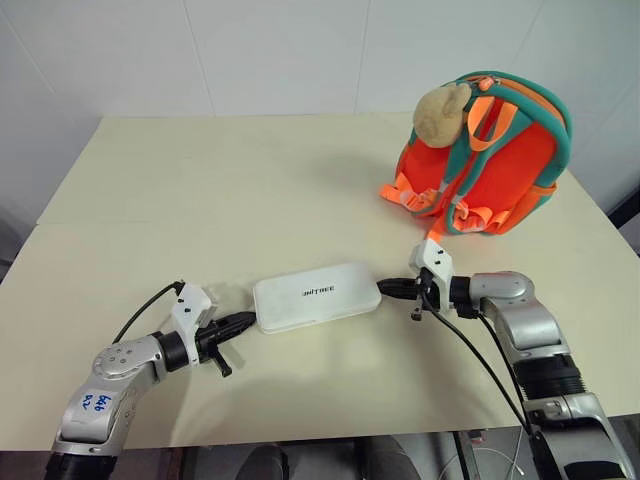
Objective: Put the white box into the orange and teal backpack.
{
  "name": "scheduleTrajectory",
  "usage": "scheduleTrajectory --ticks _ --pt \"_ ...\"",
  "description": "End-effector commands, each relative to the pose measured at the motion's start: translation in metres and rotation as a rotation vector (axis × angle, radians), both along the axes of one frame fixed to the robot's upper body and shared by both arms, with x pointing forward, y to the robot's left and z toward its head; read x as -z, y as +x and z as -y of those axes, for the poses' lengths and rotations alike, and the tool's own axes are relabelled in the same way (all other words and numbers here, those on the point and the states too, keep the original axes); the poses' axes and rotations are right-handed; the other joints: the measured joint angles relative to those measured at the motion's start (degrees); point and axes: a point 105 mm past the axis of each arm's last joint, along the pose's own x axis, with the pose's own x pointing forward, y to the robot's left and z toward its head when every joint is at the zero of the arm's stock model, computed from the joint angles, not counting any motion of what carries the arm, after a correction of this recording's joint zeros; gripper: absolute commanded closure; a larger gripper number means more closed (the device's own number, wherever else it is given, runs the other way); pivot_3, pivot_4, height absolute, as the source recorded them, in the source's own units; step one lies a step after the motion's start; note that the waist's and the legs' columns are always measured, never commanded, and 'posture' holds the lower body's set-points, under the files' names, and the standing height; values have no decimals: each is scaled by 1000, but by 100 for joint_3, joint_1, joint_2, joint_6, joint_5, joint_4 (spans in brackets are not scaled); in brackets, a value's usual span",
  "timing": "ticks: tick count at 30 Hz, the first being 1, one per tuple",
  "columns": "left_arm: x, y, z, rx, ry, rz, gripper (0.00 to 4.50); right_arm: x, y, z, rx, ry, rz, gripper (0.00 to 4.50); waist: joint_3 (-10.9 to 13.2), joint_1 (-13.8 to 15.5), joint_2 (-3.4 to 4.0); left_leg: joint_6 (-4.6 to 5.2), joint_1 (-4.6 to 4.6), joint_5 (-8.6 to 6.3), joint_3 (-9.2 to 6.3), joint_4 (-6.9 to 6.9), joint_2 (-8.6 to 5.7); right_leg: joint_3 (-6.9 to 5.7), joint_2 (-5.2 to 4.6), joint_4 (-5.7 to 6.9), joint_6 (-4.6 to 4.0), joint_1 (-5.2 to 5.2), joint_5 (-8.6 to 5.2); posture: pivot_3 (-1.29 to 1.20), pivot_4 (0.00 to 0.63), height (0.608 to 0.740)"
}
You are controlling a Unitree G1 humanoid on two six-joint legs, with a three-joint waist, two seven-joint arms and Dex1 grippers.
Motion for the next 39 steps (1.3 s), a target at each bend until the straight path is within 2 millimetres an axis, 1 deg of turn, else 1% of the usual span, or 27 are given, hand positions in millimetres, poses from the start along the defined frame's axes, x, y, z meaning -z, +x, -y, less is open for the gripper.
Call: scheduleTrajectory --ticks 1,5,7,9,14,19,20,21,23,27,29,32,34,36,39 --pt "-2 -6 27 138 -21 15 4488 -13 -31 -8 -47 41 -4 4383 0 29 0 0 0 0 -2 -1 1 -1 1 -5 -1 0 -1 0 150 740" --pt "1 -4 35 180 -23 13 4488 -11 -48 10 41 33 -50 4383 0 45 0 3 1 -1 3 5 -3 3 -1 -23 1 4 0 0 150 740" --pt "1 -2 38 191 -29 14 4488 -6 -52 19 82 23 -63 4383 -2 65 -3 4 6 -1 3 8 -3 3 0 -23 2 11 1 0 150 740" --pt "1 -2 41 205 -30 14 4488 0 -51 26 118 10 -62 4383 -3 82 -5 5 10 -1 2 9 -3 3 2 -22 2 14 1 0 150 740" --pt "1 -3 43 229 -19 17 4488 6 -45 35 158 0 -61 4383 -3 119 -5 7 13 0 3 9 -3 4 3 -20 2 16 1 0 150 740" --pt "-1 3 34 185 18 33 4488 13 -57 41 117 -19 -176 4383 -3 130 -5 7 12 0 2 7 -3 3 3 -23 2 15 1 0 150 740" --pt "-2 5 28 165 37 36 4314 15 -60 46 111 -39 -204 4032 -3 133 -5 8 12 0 2 7 -3 3 3 -24 2 15 1 0 150 740" --pt "-2 7 22 148 51 27 4102 13 -59 53 124 -51 -208 3648 -3 135 -5 8 11 0 1 7 -3 3 3 -24 2 15 1 0 150 740" --pt "-4 11 11 113 65 27 3622 8 -57 63 139 -66 -212 3140 -3 134 -5 9 11 -1 1 7 -3 2 3 -25 2 16 1 0 150 740" --pt "-11 14 -13 80 49 -27 2289 -15 -43 84 216 -59 -188 1703 -3 110 -5 11 12 -1 4 13 -3 3 3 -21 3 17 2 0 150 740" --pt "-14 7 -18 124 3 -121 1642 -28 -37 87 239 -38 -192 1008 -3 103 -5 12 14 0 4 13 -2 4 5 -16 2 16 2 0 150 740" --pt "-19 1 -18 164 -72 -259 661 -37 -41 85 213 -33 -258 1 -3 123 -5 13 14 0 0 8 2 1 9 -17 -2 14 0 0 150 740" --pt "-21 2 -15 166 -108 -322 22 -43 -41 82 212 2 -318 0 -3 139 -5 13 11 0 -6 7 2 -3 9 -20 -3 14 -1 0 150 740" --pt "-19 15 -16 99 -112 -321 22 -48 -40 75 214 49 -378 0 -3 138 -5 16 5 -2 -7 10 0 -3 6 -23 -2 14 -1 0 150 740" --pt "-16 25 -13 41 -103 -339 22 -55 -37 66 209 71 -411 0 -3 132 -5 17 3 -3 -6 13 -3 -2 2 -24 1 13 1 0 150 740"
